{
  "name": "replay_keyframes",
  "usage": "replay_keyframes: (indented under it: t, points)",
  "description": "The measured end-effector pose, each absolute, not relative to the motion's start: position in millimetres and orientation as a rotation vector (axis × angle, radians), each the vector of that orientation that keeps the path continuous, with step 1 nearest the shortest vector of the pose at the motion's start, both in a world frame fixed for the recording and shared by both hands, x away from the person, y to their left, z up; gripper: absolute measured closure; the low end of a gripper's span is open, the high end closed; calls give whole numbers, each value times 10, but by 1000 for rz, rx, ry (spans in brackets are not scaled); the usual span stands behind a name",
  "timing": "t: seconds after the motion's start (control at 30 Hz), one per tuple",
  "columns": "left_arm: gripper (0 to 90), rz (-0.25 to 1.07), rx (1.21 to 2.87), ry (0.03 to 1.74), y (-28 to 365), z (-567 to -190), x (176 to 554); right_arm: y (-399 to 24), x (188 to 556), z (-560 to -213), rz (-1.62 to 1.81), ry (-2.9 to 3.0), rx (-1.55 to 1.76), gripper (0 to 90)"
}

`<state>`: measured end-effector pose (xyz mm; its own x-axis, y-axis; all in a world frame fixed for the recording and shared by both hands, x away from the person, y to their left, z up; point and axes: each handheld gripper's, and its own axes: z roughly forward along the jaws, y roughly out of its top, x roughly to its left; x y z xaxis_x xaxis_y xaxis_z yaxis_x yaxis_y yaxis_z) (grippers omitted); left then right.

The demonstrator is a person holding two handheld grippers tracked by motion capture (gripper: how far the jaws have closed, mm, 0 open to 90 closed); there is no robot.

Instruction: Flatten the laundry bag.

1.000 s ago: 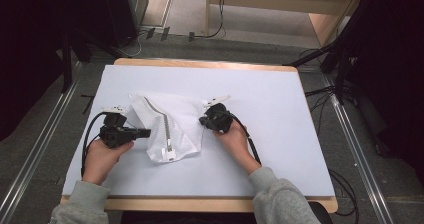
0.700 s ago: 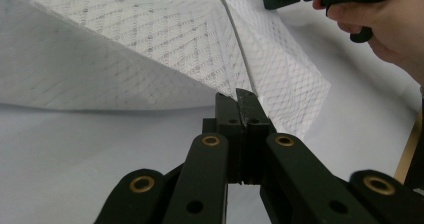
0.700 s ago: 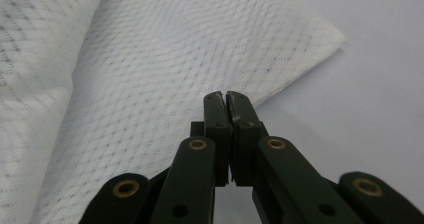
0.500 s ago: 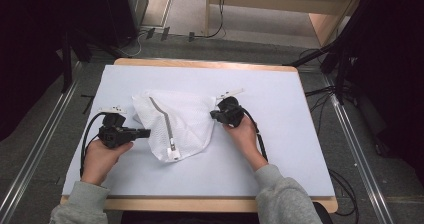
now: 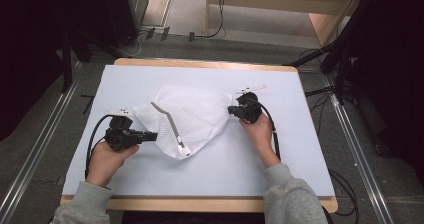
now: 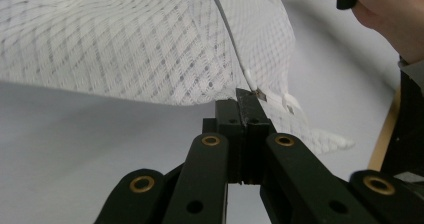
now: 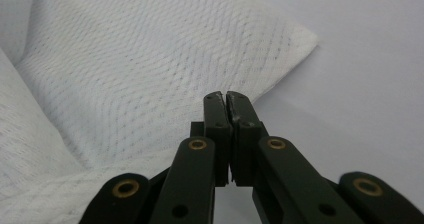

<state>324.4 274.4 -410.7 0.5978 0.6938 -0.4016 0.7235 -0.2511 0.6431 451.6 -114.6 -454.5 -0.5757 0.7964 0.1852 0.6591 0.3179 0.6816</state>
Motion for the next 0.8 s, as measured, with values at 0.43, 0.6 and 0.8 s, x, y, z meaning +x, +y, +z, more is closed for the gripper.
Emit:
replay_keyframes:
  t: [0.43, 0.6, 0.8]
  points:
    - [799, -103, 2093, 1053, 2441, -4210, 2983, -1287, 4559, -4598, 1067, 2390, 1388, 854]
    - [680, -43, 2052, 1033, 2591, -4081, 2949, -1339, 4418, -4396, 1145, 2376, 1325, 764]
    - [599, -1, 2005, 1086, 2746, -4009, 3036, -1352, 4202, -4285, 1192, 2401, 1243, 721]
